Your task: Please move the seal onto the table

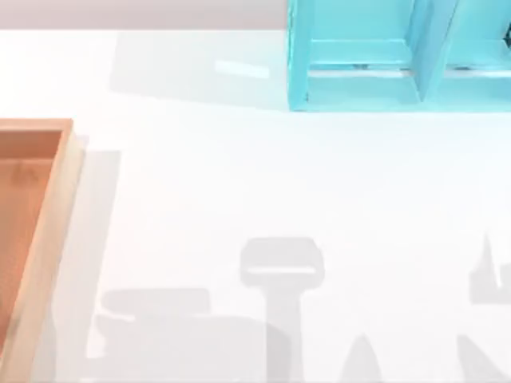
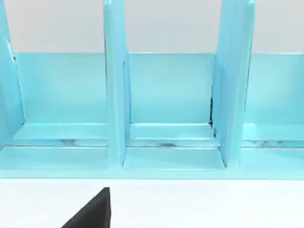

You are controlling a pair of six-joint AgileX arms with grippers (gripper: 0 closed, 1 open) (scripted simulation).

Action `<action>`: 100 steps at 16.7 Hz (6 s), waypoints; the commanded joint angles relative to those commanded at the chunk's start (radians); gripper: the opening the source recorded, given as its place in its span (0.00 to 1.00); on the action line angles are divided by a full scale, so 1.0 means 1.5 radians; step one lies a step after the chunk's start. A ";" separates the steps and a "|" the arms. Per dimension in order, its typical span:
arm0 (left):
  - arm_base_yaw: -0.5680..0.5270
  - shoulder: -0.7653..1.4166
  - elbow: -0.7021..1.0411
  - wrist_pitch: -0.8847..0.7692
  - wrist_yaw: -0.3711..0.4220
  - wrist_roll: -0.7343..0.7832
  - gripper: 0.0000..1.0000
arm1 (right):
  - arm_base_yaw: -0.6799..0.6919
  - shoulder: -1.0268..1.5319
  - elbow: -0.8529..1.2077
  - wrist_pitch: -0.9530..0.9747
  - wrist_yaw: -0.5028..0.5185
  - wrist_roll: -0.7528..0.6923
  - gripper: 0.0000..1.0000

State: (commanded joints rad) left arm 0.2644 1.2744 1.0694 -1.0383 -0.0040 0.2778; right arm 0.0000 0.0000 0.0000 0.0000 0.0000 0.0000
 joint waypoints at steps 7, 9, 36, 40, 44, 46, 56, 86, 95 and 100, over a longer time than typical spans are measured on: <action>0.044 0.219 0.182 -0.177 0.000 0.048 1.00 | 0.000 0.000 0.000 0.000 0.000 0.000 1.00; 0.045 0.224 0.186 -0.181 0.000 0.049 1.00 | 0.000 0.000 0.000 0.000 0.000 0.000 1.00; 0.048 0.280 -0.024 0.086 0.000 0.054 0.40 | 0.000 0.000 0.000 0.000 0.000 0.000 1.00; 0.048 0.280 -0.024 0.086 0.000 0.054 0.10 | 0.000 0.000 0.000 0.000 0.000 0.000 1.00; 0.048 0.280 -0.024 0.086 0.000 0.054 0.00 | 0.000 0.000 0.000 0.000 0.000 0.000 1.00; 0.048 0.280 -0.024 0.086 0.000 0.054 0.00 | 0.000 0.000 0.000 0.000 0.000 0.000 1.00; -0.059 0.267 0.077 -0.028 0.000 -0.046 0.00 | 0.000 0.000 0.000 0.000 0.000 0.000 1.00; -0.601 0.550 0.449 -0.117 0.003 -0.591 0.00 | 0.000 0.000 0.000 0.000 0.000 0.000 1.00; -0.600 0.573 0.364 -0.009 0.003 -0.589 0.00 | 0.000 0.000 0.000 0.000 0.000 0.000 1.00; -0.600 0.573 0.364 -0.009 0.003 -0.589 0.15 | 0.000 0.000 0.000 0.000 0.000 0.000 1.00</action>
State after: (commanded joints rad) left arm -0.6354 2.1343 1.6154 -1.0519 0.0006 -0.6064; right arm 0.0000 0.0000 0.0000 0.0000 0.0000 0.0000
